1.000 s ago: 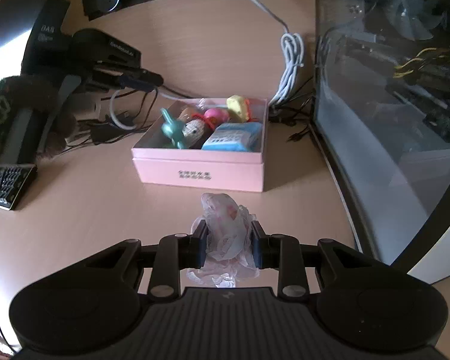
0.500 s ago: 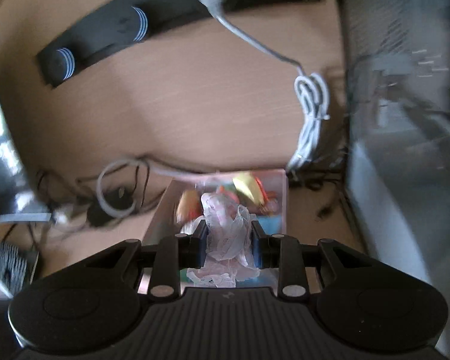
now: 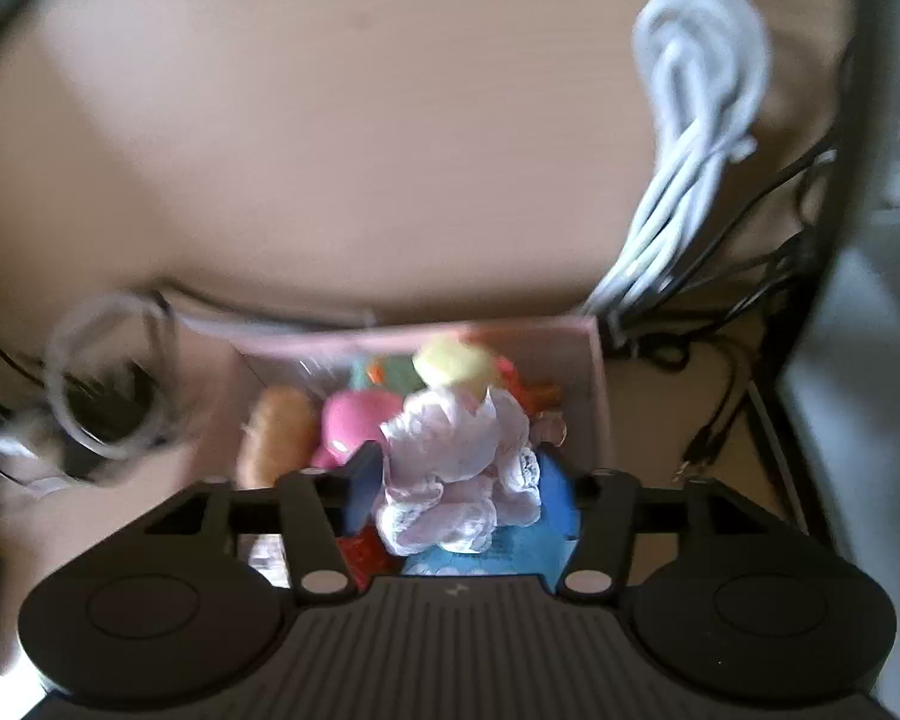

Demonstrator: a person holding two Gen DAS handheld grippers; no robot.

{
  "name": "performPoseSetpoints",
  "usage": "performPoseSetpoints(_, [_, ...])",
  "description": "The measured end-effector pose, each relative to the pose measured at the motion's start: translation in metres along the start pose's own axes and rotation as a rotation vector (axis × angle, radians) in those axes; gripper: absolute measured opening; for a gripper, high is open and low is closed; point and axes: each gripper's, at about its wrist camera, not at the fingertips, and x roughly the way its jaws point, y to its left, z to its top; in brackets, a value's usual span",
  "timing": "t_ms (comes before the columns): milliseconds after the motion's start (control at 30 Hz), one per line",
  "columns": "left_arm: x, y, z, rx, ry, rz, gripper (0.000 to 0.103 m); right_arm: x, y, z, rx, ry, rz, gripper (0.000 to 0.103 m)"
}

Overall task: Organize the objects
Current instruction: 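Lower the cloth into the pink box with the right gripper while the left drops the crank toy in, then open both grippers and withdraw them from the pink box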

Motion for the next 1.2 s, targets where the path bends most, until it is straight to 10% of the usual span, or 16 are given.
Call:
performPoseSetpoints(200, [0.05,-0.023,0.017,0.108,0.002,0.014,0.017,-0.077,-0.01,-0.018,-0.005,-0.157,-0.036,0.062])
performPoseSetpoints(433, [0.064,0.011,0.029,0.062,-0.043,0.285,0.018,-0.107,-0.023,-0.05,-0.018,-0.194,-0.089,0.061])
performPoseSetpoints(667, [0.021,0.062,0.04,-0.14,-0.048,0.202,0.017,-0.098,-0.02,-0.095,-0.168,-0.125,-0.096,0.061])
performPoseSetpoints(833, [0.053,0.044,0.029,-0.044,0.102,0.248,0.018,-0.08,-0.018,-0.119,-0.236,-0.048,-0.1,0.059])
performPoseSetpoints(1033, [0.059,0.051,0.012,-0.069,0.134,0.406,0.07,-0.066,-0.007,-0.124,-0.325,-0.069,-0.12,0.054])
performPoseSetpoints(1200, [0.044,0.065,-0.002,-0.15,0.103,0.417,0.09,-0.063,-0.001,-0.123,-0.344,-0.077,-0.096,0.054])
